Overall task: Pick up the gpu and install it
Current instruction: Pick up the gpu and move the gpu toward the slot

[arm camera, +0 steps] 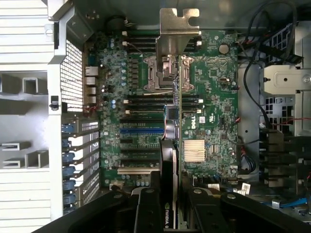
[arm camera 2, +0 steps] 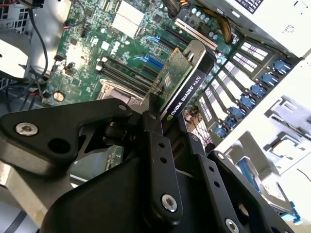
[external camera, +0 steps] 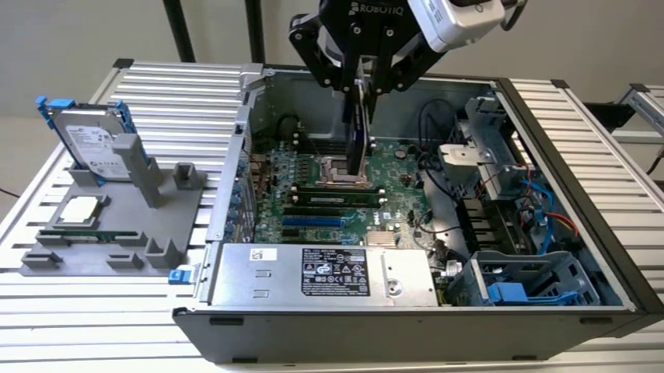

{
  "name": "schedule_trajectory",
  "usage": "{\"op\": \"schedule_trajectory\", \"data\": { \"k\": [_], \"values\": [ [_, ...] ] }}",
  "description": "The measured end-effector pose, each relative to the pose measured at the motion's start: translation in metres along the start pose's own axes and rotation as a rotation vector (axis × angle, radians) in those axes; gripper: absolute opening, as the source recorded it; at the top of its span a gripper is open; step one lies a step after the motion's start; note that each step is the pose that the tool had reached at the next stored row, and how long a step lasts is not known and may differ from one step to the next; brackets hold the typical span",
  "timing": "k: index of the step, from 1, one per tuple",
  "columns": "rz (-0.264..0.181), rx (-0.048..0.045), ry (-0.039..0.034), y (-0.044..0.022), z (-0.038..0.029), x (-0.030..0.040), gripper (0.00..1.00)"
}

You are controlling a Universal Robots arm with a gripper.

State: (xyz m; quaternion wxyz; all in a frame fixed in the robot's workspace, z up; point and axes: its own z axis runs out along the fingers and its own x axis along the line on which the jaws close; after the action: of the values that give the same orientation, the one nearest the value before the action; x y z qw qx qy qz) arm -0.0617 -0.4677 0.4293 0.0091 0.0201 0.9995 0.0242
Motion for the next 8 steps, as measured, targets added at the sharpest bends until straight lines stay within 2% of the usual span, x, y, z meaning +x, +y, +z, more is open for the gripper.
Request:
{"op": "schedule_trajectory", "data": {
  "k": [8],
  "values": [
    [0.000, 0.0000, 0.0000, 0.0000, 0.0000, -0.0005, 0.00]
  ]
}}
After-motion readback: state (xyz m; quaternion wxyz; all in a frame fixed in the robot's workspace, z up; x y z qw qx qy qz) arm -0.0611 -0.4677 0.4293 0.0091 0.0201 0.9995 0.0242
